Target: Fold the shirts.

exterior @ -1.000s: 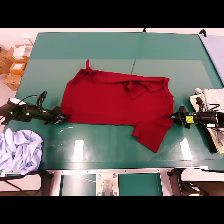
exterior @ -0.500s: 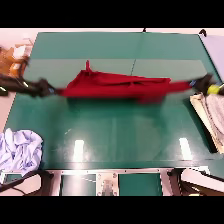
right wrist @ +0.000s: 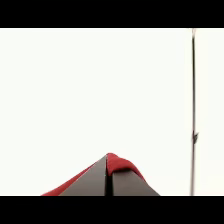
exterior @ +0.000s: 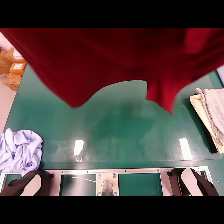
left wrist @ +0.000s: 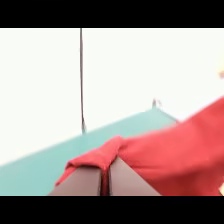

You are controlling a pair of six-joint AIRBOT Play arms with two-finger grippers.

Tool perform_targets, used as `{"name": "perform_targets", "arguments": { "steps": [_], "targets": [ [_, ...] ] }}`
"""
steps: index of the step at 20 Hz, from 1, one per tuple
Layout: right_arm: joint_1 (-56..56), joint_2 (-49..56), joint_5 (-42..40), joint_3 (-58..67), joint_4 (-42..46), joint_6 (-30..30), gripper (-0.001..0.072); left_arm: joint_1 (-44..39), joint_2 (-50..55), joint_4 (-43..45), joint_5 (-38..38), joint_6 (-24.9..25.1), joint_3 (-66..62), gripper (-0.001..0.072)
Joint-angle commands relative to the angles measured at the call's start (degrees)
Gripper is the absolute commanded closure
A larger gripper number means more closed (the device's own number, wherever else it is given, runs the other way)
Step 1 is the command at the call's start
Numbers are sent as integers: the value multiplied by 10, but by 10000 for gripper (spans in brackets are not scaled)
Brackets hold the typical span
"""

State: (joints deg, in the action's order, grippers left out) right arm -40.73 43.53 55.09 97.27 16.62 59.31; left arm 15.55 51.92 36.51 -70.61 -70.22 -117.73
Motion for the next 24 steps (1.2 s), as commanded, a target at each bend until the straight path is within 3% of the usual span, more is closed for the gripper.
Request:
{"name": "perform_targets", "arguments": {
  "steps": [1, 5, 10, 15, 20, 24],
  "targets": [
    [-14, -56, -56, 33, 66, 0, 695, 0, -24, 23, 24, -15, -53, 686],
    [-13, -54, -32, -11, 72, 0, 695, 0, -22, 107, 19, -33, 17, 686],
    [77, -2, -26, -198, 72, -36, 695, -5, 31, 77, 2, 5, 197, 686],
    [208, 198, -115, -291, 85, -72, 695, -73, 214, 66, 101, 79, 335, 686],
    [247, 450, -185, -254, 75, -75, 694, -98, 423, 59, 189, 92, 336, 686],
    [239, 581, -183, -190, 48, -50, 695, -101, 488, 43, 238, 91, 336, 686]
  ]
}}
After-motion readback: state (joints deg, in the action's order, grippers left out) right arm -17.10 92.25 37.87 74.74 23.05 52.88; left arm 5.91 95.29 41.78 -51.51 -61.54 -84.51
